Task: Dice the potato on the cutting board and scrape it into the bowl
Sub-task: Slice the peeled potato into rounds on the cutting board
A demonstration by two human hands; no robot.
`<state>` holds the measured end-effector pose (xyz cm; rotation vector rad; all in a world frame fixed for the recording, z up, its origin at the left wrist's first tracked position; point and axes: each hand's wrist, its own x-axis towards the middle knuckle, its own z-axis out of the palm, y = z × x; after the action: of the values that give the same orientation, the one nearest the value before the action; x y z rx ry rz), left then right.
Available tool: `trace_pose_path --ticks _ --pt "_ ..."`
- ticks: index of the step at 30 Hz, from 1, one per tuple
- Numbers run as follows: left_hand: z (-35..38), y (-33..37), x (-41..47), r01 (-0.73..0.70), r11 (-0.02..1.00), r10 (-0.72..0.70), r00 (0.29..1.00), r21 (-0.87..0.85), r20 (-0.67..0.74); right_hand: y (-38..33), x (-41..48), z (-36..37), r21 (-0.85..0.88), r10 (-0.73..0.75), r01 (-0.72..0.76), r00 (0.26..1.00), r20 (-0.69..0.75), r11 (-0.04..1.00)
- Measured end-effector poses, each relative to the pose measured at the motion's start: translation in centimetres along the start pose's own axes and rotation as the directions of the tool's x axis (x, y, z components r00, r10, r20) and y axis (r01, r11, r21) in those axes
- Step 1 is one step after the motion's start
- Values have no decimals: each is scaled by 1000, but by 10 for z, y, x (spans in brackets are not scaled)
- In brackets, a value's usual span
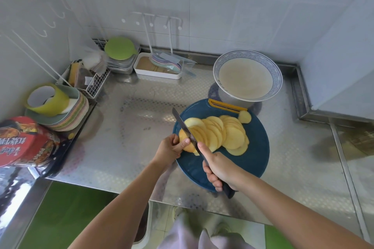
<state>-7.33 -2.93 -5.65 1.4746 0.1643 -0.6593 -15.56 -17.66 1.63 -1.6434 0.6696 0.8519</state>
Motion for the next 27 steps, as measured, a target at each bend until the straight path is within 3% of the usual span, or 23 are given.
trace_pose_path --ticks 8,16,22,27 --pt "-2 0 5 -13 999 14 1000 46 -13 -2 5 -1 134 6 -14 998 60 991" --pt "-2 2 4 -7 999 8 999 34 -34 -5 20 12 107 -26 27 1000 -10 994" --pt "0 0 -2 -14 997 10 999 -77 -51 -6 32 23 85 -58 63 996 -64 994" --pt "1 0 -3 -20 994 12 997 -110 -73 -1 27 26 146 -41 45 999 -28 988"
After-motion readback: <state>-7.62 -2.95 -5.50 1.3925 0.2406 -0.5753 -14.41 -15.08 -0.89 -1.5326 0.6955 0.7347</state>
